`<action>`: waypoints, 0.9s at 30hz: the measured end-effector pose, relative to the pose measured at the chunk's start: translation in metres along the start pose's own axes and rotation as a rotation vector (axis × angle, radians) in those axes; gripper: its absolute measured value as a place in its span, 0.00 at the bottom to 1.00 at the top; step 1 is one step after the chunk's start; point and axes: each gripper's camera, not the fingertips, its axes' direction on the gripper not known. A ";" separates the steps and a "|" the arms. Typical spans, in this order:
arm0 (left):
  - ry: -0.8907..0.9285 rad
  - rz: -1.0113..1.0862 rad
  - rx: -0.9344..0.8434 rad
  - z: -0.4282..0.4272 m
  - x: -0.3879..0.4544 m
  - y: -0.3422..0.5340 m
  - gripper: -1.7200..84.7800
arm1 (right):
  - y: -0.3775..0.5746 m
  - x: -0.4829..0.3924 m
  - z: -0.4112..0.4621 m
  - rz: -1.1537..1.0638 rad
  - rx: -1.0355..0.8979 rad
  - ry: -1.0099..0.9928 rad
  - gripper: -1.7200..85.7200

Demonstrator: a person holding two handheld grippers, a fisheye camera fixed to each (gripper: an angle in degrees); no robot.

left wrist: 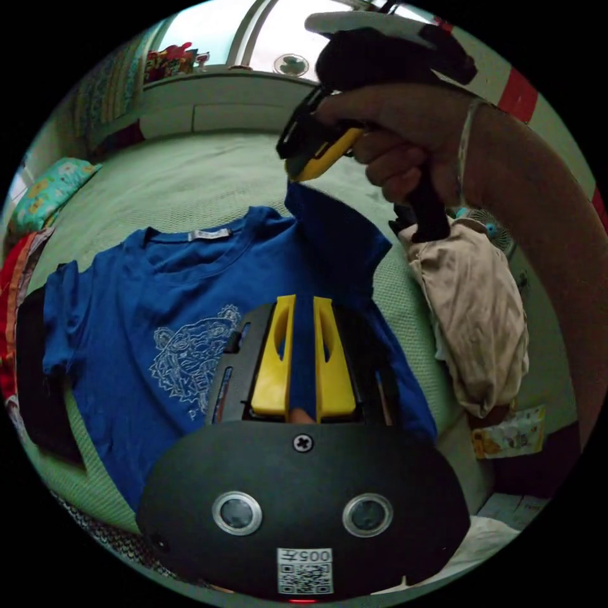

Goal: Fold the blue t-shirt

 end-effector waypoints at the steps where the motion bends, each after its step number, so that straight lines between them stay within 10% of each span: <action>1: -0.006 -0.018 -0.002 -0.004 -0.013 0.000 0.09 | -0.005 -0.009 0.001 -0.011 -0.008 -0.003 0.03; 20: -0.269 -0.200 0.040 -0.095 -0.218 0.006 0.10 | 0.001 -0.120 0.010 -0.049 -0.079 -0.084 0.01; 27: -0.475 -0.383 0.134 -0.161 -0.322 0.033 0.11 | -0.077 -0.239 -0.109 -0.320 0.254 -0.320 0.02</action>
